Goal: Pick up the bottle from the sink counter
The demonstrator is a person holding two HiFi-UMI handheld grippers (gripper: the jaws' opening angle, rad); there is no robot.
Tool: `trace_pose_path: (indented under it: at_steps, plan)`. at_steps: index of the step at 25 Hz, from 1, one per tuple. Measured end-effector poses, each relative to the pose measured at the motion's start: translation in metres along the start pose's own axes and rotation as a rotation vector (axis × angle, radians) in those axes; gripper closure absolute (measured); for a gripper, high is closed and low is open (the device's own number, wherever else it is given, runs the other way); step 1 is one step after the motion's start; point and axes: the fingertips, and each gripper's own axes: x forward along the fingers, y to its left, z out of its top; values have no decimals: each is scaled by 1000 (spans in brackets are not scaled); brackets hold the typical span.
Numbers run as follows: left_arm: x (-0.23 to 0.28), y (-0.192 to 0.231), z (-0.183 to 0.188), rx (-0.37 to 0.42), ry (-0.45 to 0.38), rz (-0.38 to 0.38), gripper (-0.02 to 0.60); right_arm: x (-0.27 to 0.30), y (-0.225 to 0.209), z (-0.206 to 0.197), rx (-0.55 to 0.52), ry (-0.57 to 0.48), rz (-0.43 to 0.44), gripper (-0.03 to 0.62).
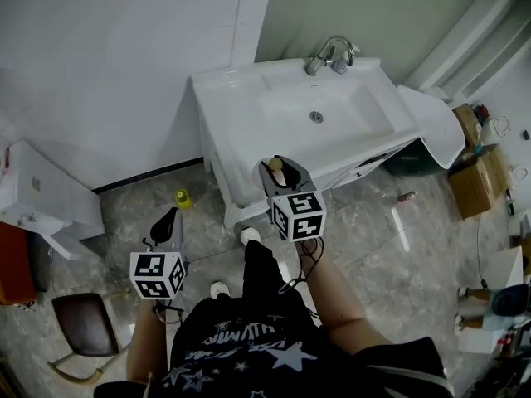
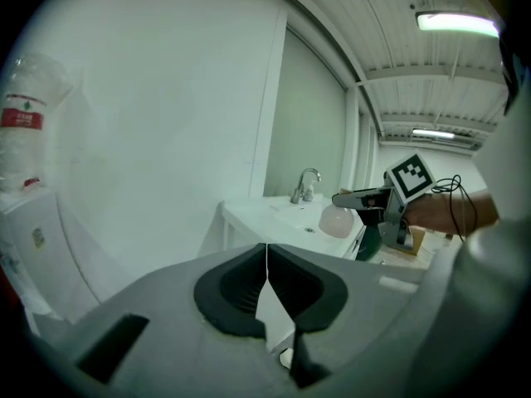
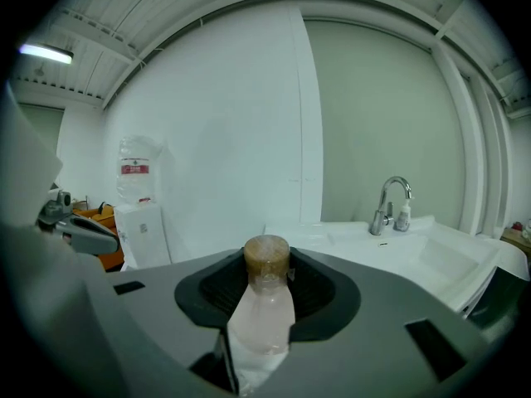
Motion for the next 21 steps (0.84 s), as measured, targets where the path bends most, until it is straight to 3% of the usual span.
trace_pose_path:
  at_steps: [10, 21]
  plan:
    - [-29, -24, -24, 21, 27, -66, 560, -52, 16, -30, 30, 17, -47, 451]
    - [-25, -32, -23, 40, 38, -97, 560, -60, 13, -30, 40, 12, -64, 451]
